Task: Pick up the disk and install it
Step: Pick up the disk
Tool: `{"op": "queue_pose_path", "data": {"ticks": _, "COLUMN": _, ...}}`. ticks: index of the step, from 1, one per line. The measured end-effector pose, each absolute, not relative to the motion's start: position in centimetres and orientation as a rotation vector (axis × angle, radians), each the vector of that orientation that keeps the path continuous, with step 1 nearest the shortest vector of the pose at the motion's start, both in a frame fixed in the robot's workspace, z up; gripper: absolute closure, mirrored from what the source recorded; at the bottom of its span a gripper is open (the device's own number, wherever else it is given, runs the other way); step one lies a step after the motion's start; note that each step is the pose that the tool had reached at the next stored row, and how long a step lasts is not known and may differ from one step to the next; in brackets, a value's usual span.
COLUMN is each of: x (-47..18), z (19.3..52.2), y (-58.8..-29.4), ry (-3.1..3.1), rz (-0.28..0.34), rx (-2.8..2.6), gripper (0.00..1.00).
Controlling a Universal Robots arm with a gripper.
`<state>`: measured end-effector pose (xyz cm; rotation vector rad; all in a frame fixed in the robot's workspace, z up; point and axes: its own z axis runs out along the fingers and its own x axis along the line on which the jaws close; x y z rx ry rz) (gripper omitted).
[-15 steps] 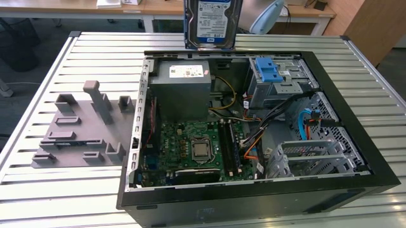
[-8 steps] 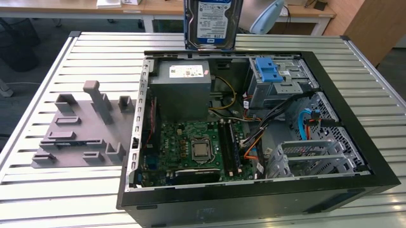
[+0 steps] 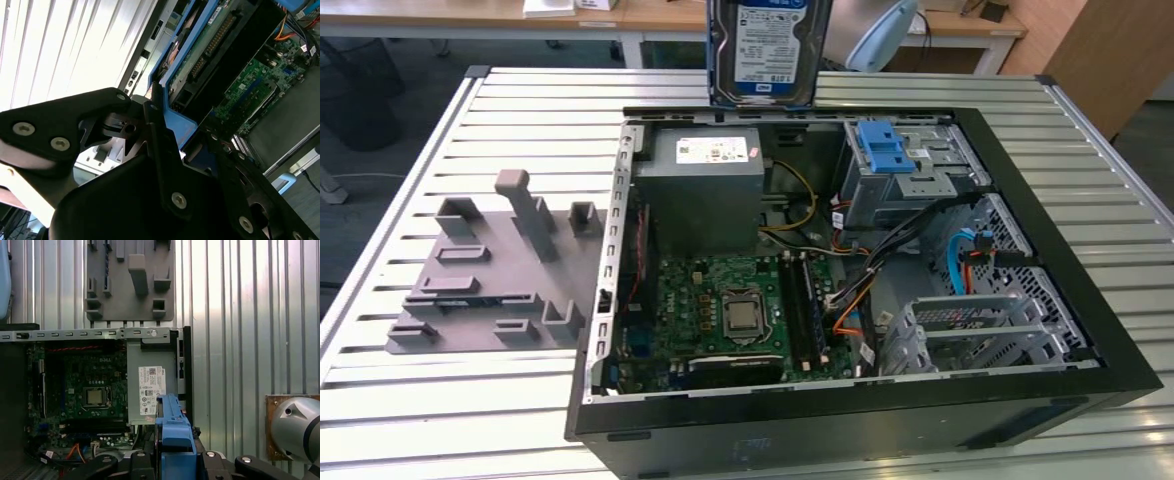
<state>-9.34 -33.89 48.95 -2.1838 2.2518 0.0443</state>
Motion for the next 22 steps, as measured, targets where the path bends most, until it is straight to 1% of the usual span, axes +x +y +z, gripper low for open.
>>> {"op": "queue_pose_path", "data": {"ticks": 22, "x": -8.95, "z": 48.96, "y": -34.40, "ry": 2.252, "rz": 0.044, "rx": -2.184, "gripper": 0.64}}
